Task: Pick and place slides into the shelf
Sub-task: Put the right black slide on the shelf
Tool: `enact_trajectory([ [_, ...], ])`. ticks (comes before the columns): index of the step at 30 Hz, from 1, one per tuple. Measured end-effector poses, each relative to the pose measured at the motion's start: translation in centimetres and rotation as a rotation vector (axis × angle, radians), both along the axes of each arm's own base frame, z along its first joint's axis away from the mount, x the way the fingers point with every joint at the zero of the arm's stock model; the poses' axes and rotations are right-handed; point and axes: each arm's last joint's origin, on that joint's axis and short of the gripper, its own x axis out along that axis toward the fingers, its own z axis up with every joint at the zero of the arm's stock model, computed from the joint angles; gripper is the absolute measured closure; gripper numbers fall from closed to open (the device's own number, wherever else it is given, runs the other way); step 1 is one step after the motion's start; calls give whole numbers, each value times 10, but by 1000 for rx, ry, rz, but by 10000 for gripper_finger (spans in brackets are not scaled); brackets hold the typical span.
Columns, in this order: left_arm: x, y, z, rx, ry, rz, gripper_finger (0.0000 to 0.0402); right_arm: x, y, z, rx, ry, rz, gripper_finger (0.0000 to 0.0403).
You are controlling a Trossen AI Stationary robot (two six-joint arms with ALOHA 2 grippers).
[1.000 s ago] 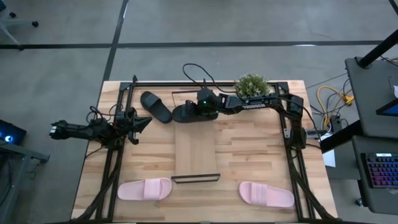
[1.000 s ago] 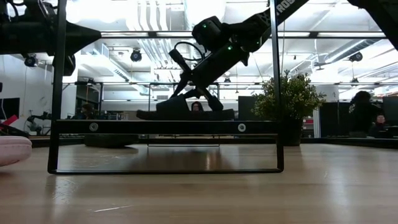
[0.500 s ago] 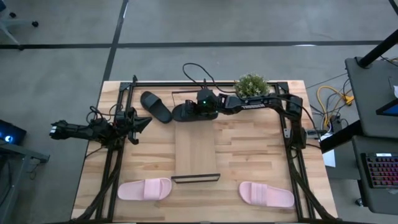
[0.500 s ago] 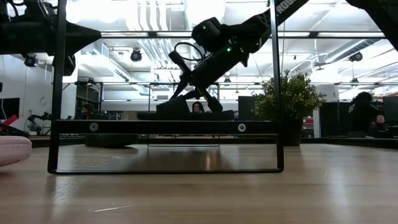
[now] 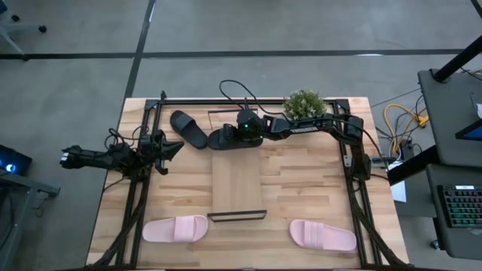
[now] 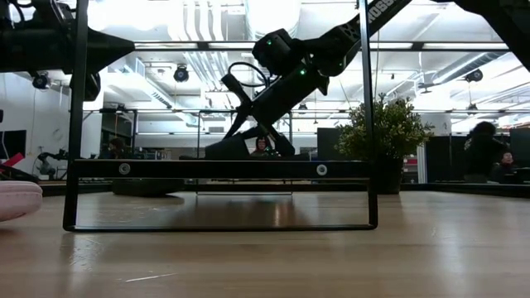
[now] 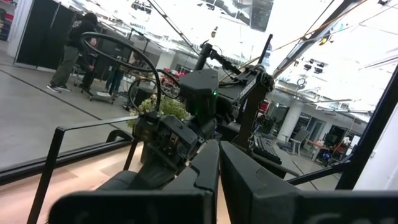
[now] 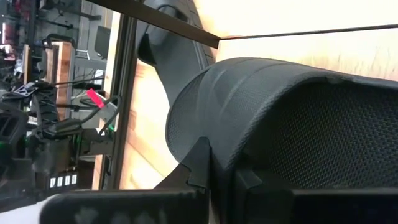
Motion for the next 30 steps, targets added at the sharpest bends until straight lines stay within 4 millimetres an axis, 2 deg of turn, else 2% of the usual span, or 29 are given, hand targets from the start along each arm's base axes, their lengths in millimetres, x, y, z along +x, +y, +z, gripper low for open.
enact_trajectory([
  [11, 0, 0, 0, 0, -1, -1, 402, 0, 0, -1, 0, 8, 1, 353],
  [24, 0, 0, 0, 0, 2, -1, 402, -4, -1, -2, -3, 52, 8, 220],
  [30, 0, 0, 0, 0, 2, -1, 402, -8, 0, 2, -30, 82, 27, 186],
])
